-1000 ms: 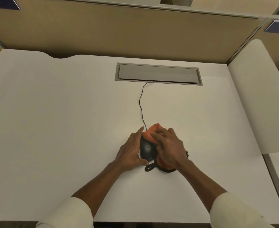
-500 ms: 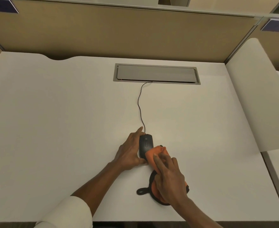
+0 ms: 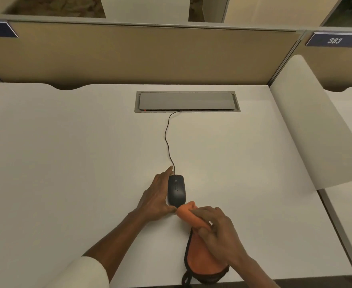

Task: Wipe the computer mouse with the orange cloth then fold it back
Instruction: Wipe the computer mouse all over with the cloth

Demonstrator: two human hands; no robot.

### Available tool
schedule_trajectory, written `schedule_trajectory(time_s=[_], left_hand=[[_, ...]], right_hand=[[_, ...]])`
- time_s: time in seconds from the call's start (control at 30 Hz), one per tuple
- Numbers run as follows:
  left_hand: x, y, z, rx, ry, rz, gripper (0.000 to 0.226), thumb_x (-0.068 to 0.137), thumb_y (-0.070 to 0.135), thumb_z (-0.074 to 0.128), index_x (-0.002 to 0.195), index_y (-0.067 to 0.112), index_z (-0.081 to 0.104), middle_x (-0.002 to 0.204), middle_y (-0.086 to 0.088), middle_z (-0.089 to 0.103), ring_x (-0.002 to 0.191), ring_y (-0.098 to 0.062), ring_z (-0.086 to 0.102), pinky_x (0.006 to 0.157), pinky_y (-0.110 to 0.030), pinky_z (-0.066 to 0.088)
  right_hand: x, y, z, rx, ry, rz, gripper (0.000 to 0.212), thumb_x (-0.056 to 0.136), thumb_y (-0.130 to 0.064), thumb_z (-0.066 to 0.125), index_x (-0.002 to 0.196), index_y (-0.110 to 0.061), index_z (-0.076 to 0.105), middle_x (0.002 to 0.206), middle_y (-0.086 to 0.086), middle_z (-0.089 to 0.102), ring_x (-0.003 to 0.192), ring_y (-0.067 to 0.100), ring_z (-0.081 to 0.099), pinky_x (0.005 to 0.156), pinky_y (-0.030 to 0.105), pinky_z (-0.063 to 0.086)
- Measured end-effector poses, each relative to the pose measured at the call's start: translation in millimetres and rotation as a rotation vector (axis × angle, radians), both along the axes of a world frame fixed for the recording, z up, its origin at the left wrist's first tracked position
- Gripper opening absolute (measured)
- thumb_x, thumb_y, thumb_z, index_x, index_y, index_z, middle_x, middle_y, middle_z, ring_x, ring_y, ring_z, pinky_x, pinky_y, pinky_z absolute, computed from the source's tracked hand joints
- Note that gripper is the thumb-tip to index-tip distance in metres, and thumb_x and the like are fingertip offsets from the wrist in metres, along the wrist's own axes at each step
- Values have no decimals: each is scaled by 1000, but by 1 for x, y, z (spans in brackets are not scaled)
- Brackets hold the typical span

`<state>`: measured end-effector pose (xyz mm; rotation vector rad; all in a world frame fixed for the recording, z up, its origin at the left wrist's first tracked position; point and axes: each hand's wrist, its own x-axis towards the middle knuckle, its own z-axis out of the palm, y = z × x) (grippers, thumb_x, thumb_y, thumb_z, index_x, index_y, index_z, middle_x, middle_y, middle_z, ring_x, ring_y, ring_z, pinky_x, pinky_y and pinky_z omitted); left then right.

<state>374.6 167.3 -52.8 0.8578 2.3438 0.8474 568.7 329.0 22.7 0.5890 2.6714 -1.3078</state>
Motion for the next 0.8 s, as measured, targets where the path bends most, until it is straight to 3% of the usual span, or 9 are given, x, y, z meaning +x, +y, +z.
schedule_trajectory(time_s=[0.1,0.2,0.37,0.47,0.57,0.67,0.8], left_hand=[[0,1,-1,-13,11,-9,146,56,63,92,167,44,-1,169,15,23,155,-13,34,115,-43,51],[0,1,-3,-25,10,-23,151,55,60,93,167,43,-7,177,17,1,164,-14,16,123,-45,42],[11,1,7,-54,20,34,151,61,53,97,169,38,-7,178,15,-14,167,-15,2,122,-43,38],[28,-1,28,43,-5,152,127,72,32,97,168,34,14,177,12,7,163,-16,19,124,-37,39],[49,-4,56,244,-154,341,74,83,15,91,142,39,53,150,19,54,134,-5,57,112,-25,52],[68,-2,83,387,-408,550,24,99,29,76,122,30,72,115,10,82,115,-15,76,98,-29,62],[82,5,112,444,-686,549,53,96,71,54,115,30,82,116,2,83,110,-16,79,86,-24,64]], right_hand=[[4,18,16,-217,41,-94,59,81,8,70,122,-35,78,118,-19,76,112,10,66,83,29,51],[4,30,33,-338,59,-97,55,81,2,69,118,-38,80,116,-16,79,106,13,70,77,23,51],[2,42,49,-564,90,-154,49,78,-12,66,120,-34,80,118,-5,80,105,21,76,87,38,61],[0,48,50,-702,133,-217,44,82,-13,73,123,-29,78,121,2,79,110,25,75,90,41,62],[-6,53,46,-874,164,-274,41,88,-12,77,128,-21,75,127,10,76,113,35,74,89,42,62],[-13,55,46,-1012,183,-302,46,85,-13,80,130,-14,72,131,18,73,115,40,73,89,42,62],[-24,55,48,-1104,182,-298,45,85,-11,79,129,-14,73,133,20,71,115,41,73,88,43,63]])
